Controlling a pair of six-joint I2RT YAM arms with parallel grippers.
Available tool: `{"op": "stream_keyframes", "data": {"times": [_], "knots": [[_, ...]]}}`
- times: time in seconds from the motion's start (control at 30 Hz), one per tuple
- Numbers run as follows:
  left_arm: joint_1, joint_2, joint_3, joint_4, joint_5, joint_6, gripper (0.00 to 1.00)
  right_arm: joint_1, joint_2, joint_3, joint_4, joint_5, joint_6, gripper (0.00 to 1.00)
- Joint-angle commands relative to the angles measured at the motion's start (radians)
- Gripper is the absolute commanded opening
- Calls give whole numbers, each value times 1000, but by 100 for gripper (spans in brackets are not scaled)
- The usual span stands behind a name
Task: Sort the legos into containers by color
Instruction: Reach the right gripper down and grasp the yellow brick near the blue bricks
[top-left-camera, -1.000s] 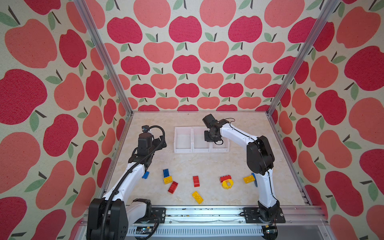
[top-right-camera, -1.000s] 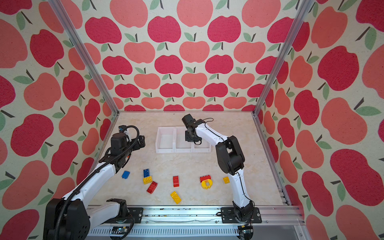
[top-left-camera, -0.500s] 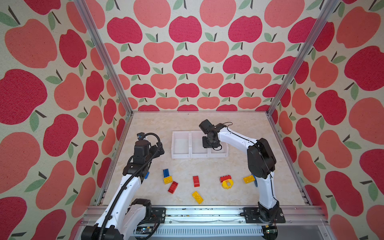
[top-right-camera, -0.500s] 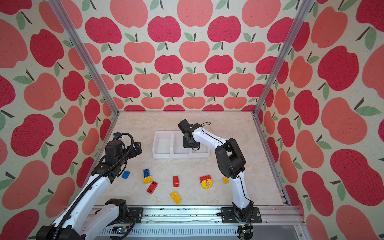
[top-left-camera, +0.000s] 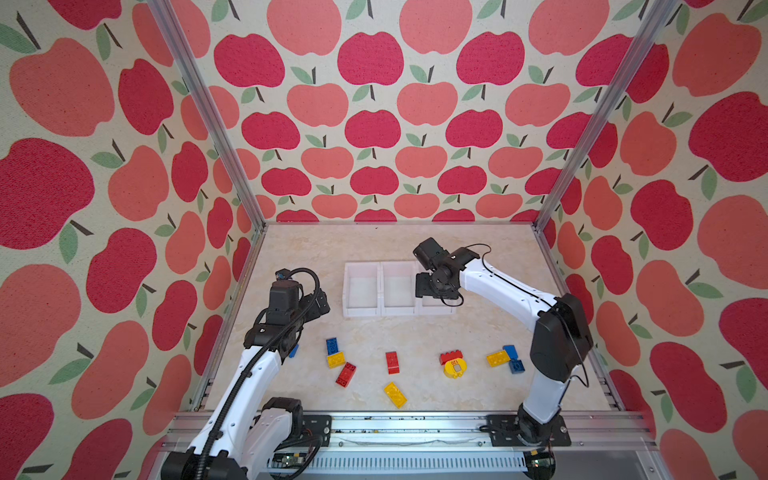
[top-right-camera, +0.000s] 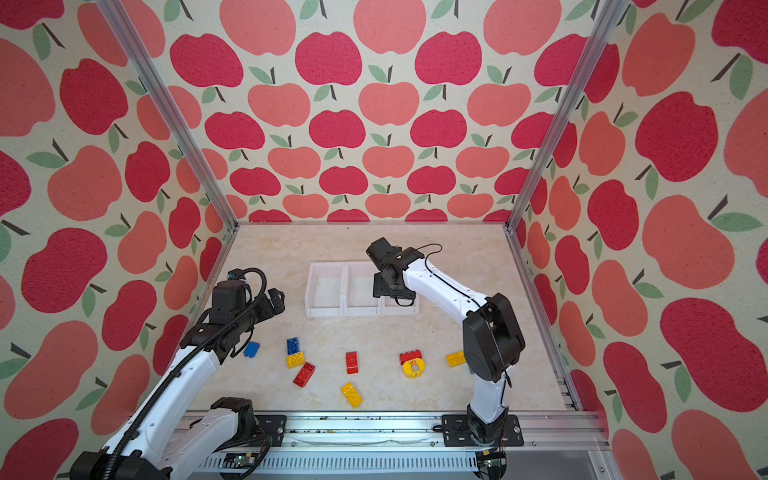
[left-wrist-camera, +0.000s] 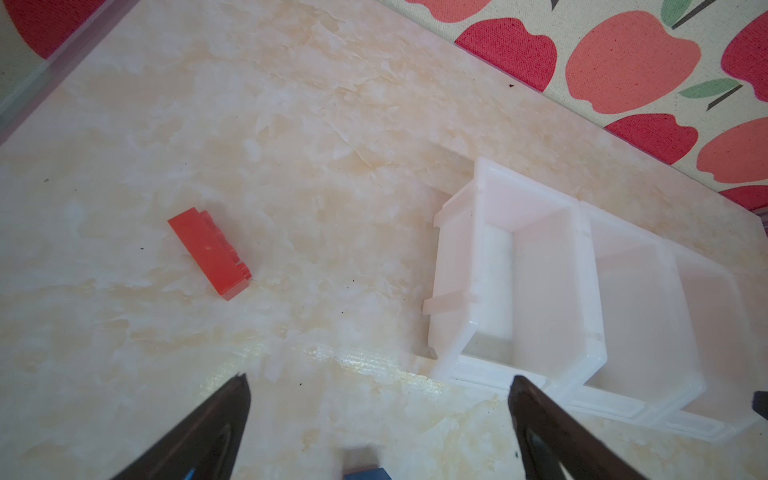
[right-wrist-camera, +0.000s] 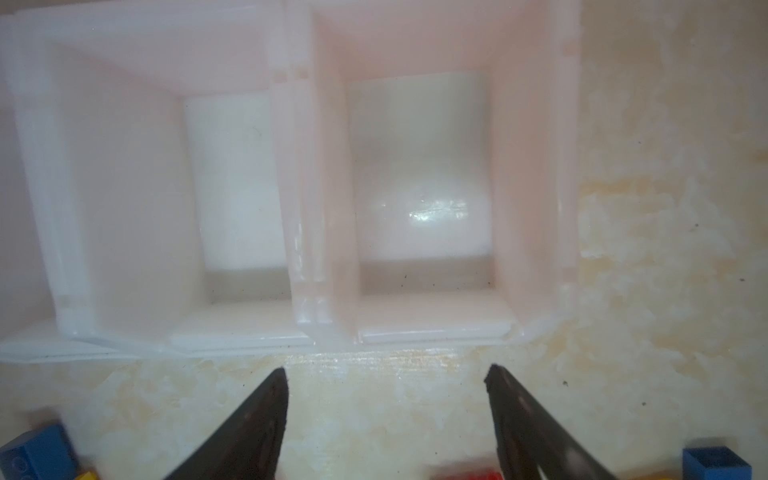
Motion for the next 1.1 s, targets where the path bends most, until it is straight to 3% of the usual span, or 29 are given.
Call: {"op": "stream_keyframes", "data": {"times": [0.0, 0.3, 0.5, 0.7, 1.07], "knots": [[0, 3, 16, -36, 45, -19, 99, -1, -110, -96, -104, 31, 118, 81], [-3, -6, -1, -57, 123, -35, 99, -89, -421, -444, -150, -79, 390, 83], [-10, 22, 0, -47, 154, -53, 99, -183, -574, -625, -139, -95, 483, 79], [-39, 61, 7, -36, 145, -42, 99, -281, -610, -750, -87, -140, 525, 73], [-71, 68, 27, -27, 102, -57, 99, -354, -601, -867, 17, -181, 576, 66]]}}
